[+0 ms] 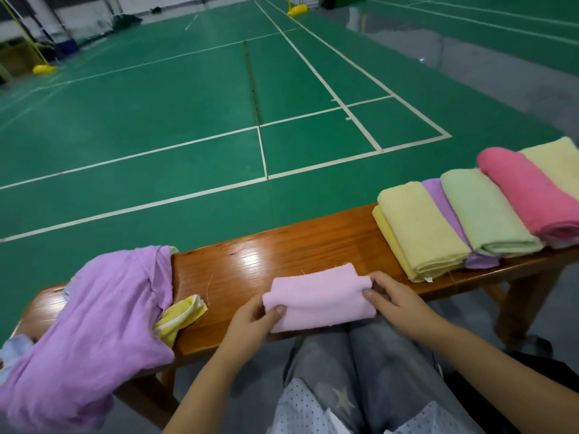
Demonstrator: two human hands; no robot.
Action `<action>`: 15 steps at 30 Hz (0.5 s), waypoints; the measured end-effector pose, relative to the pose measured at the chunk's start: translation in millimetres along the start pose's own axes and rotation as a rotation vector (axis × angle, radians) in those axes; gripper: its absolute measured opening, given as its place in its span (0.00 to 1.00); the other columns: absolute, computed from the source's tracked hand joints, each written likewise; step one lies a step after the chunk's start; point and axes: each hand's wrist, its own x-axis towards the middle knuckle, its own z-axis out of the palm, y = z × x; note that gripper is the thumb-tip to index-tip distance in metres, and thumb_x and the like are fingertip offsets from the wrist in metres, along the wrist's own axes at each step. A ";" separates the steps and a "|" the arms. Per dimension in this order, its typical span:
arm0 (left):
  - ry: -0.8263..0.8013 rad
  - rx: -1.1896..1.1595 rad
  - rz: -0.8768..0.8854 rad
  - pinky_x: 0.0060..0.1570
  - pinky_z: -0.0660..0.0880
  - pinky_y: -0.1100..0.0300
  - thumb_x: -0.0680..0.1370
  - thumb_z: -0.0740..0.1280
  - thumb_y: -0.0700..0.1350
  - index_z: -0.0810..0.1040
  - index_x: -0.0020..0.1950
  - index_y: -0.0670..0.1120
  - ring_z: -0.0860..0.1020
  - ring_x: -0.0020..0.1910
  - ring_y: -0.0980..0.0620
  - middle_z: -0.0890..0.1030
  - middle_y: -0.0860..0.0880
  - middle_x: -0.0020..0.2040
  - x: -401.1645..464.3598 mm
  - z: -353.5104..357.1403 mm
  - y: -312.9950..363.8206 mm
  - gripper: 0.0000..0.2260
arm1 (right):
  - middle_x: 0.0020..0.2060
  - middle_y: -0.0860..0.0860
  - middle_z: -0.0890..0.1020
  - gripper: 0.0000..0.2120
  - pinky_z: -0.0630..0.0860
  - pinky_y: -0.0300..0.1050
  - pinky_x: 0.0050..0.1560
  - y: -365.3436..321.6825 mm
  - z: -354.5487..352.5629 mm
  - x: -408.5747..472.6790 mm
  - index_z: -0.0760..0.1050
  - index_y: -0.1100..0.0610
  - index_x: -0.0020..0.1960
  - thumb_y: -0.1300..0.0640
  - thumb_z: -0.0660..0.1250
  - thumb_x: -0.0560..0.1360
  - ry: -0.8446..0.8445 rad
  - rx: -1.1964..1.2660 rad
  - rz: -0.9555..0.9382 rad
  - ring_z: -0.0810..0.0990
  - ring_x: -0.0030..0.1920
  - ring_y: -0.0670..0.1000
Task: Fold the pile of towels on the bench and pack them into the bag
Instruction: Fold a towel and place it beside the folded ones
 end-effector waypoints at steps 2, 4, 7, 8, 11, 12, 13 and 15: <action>0.089 -0.002 -0.035 0.40 0.75 0.68 0.79 0.65 0.47 0.75 0.59 0.52 0.77 0.53 0.57 0.79 0.54 0.55 6.7 4.9 3.3 0.09 | 0.48 0.43 0.79 0.05 0.74 0.34 0.46 -3.7 2.9 4.2 0.72 0.49 0.55 0.54 0.59 0.80 0.070 0.025 0.020 0.77 0.49 0.40; 0.167 0.032 -0.044 0.42 0.72 0.69 0.80 0.64 0.48 0.73 0.64 0.50 0.76 0.53 0.57 0.78 0.54 0.57 14.3 8.4 1.9 0.13 | 0.53 0.40 0.77 0.09 0.73 0.29 0.47 -5.4 5.4 6.5 0.70 0.46 0.59 0.52 0.61 0.79 0.056 0.114 0.046 0.76 0.54 0.38; 0.222 0.111 -0.033 0.43 0.71 0.69 0.81 0.62 0.49 0.72 0.66 0.48 0.74 0.54 0.56 0.76 0.54 0.56 21.2 13.1 -0.2 0.15 | 0.58 0.38 0.75 0.25 0.77 0.35 0.52 -1.3 11.2 6.5 0.64 0.43 0.67 0.50 0.70 0.74 -0.013 0.163 0.103 0.76 0.57 0.40; 0.232 0.134 -0.031 0.43 0.71 0.68 0.81 0.62 0.50 0.72 0.67 0.48 0.74 0.54 0.55 0.77 0.53 0.57 23.5 15.0 -1.0 0.15 | 0.59 0.39 0.75 0.28 0.77 0.37 0.52 0.4 13.2 6.8 0.63 0.43 0.68 0.51 0.71 0.73 -0.009 0.129 0.116 0.76 0.57 0.41; 0.254 0.192 -0.051 0.43 0.72 0.65 0.81 0.61 0.52 0.70 0.69 0.47 0.74 0.54 0.54 0.76 0.53 0.57 31.5 19.7 -5.2 0.18 | 0.61 0.45 0.74 0.29 0.78 0.44 0.55 1.4 20.0 10.7 0.61 0.46 0.72 0.53 0.69 0.75 0.079 0.085 0.131 0.76 0.58 0.46; 0.264 0.220 -0.059 0.43 0.72 0.65 0.81 0.60 0.52 0.70 0.69 0.46 0.74 0.54 0.54 0.76 0.53 0.55 34.0 20.6 -6.7 0.18 | 0.60 0.45 0.73 0.29 0.77 0.44 0.55 0.3 22.0 12.4 0.60 0.47 0.73 0.53 0.68 0.76 0.109 0.064 0.128 0.76 0.58 0.48; 0.276 0.246 -0.069 0.42 0.72 0.65 0.81 0.60 0.53 0.70 0.68 0.45 0.75 0.53 0.54 0.76 0.53 0.55 36.5 21.3 -8.5 0.18 | 0.60 0.45 0.72 0.30 0.77 0.43 0.54 -1.9 23.9 13.7 0.58 0.47 0.74 0.53 0.67 0.76 0.133 0.029 0.131 0.76 0.58 0.49; 0.299 0.275 -0.081 0.44 0.72 0.63 0.81 0.60 0.53 0.70 0.68 0.44 0.75 0.53 0.53 0.77 0.51 0.54 39.4 22.1 -10.7 0.19 | 0.60 0.48 0.73 0.32 0.77 0.45 0.55 -5.3 27.8 16.9 0.53 0.47 0.76 0.52 0.66 0.77 0.176 -0.055 0.142 0.76 0.59 0.51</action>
